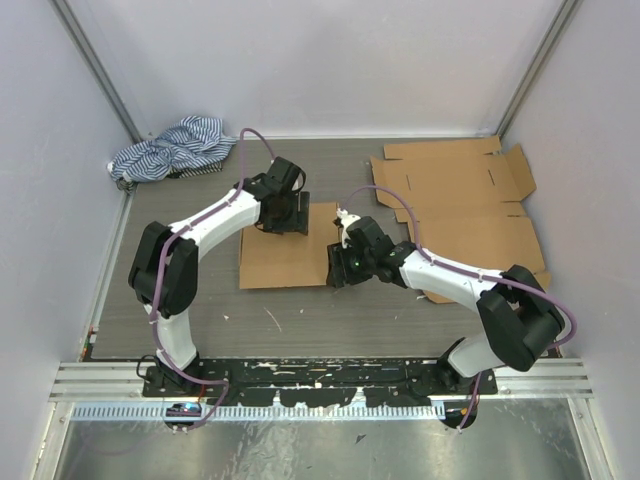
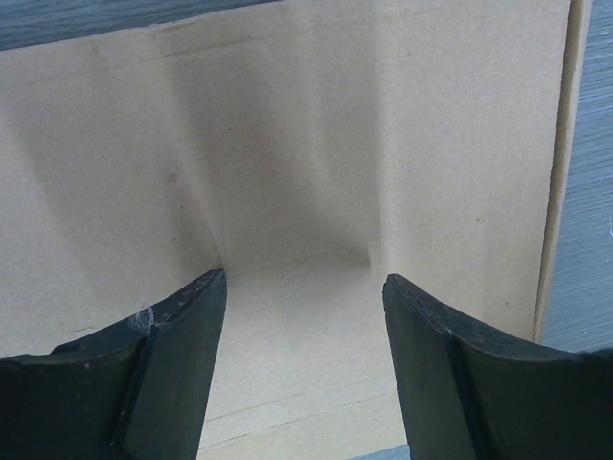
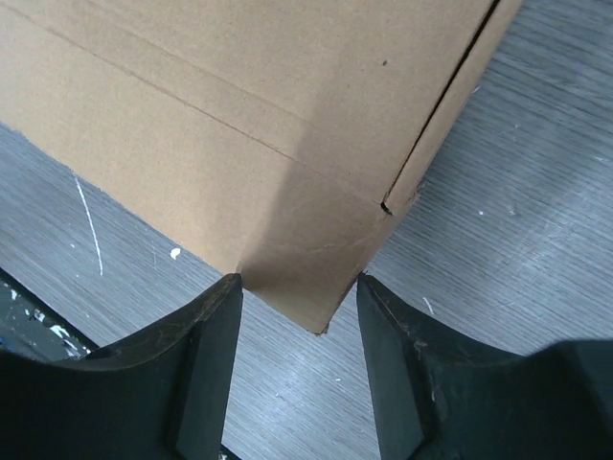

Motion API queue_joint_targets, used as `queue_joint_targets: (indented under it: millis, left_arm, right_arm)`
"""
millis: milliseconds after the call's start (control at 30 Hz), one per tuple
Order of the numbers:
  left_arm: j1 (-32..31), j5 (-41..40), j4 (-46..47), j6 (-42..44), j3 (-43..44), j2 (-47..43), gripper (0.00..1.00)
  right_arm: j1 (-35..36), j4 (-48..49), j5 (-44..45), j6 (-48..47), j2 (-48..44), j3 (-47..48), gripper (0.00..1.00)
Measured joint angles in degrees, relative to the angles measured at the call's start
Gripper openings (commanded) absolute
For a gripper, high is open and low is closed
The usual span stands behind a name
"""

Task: Fold the paper box

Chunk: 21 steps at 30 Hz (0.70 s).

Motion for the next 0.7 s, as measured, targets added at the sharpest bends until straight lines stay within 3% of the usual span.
queue_joint_targets:
  millis: [700]
  left_arm:
    - [0.0, -0.22, -0.22, 0.55, 0.0, 0.17, 0.71]
  right_arm:
    - [0.44, -0.28, -0.7, 1.25, -1.16, 0.0, 0.53]
